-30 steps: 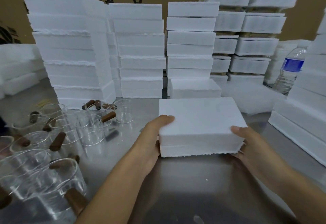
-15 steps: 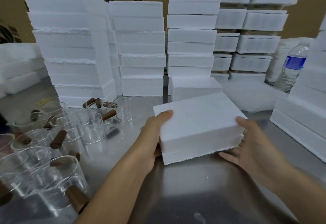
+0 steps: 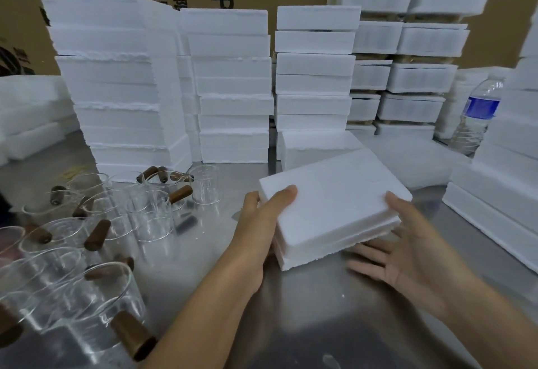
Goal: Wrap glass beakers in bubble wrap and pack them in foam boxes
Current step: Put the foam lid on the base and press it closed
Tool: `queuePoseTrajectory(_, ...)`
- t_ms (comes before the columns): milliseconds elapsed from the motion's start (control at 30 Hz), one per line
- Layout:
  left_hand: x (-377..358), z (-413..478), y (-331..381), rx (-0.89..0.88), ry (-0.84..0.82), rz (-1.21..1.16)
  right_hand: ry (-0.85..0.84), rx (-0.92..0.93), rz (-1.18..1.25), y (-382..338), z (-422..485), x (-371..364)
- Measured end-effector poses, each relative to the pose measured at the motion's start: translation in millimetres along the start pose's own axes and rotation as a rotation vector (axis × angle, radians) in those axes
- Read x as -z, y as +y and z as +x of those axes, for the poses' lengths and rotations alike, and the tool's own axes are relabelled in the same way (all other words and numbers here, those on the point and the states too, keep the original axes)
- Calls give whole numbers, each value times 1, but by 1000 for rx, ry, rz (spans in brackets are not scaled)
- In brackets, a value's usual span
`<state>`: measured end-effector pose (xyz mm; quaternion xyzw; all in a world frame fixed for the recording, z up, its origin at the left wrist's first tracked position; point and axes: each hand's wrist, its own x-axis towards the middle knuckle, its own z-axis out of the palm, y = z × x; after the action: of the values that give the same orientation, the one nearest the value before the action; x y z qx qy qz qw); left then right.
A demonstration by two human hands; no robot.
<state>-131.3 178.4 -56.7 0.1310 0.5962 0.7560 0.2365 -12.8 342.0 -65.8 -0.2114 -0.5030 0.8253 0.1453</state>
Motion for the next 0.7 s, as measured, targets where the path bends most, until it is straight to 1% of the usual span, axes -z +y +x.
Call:
queuePoseTrajectory(67, -3, 0, -1, -71, -4, 56, 16, 15, -11, 2, 1, -8)
queuePoseTrajectory(133, -5, 0, -1, -125, -7, 65, 49, 73, -40, 0, 4, -18)
queuePoseTrajectory(267, -3, 1, -4, -234, -79, 40, 189, 213, -91, -21, 23, -34)
queuePoseTrajectory(333, -3, 6, -10, -222, -118, 55, 234, 237, -100, -37, 38, -41)
queuePoseTrajectory(467, -4, 16, -19, -163, -112, 74, 310, 235, -6, -77, 77, -61)
queuePoseTrajectory(567, -7, 20, -27, -173, -71, 115, 389, 200, 63, -106, 104, -82)
queuePoseTrajectory(700, -9, 22, -35, -191, -98, 189, 508, 140, -76, -128, 136, -100)
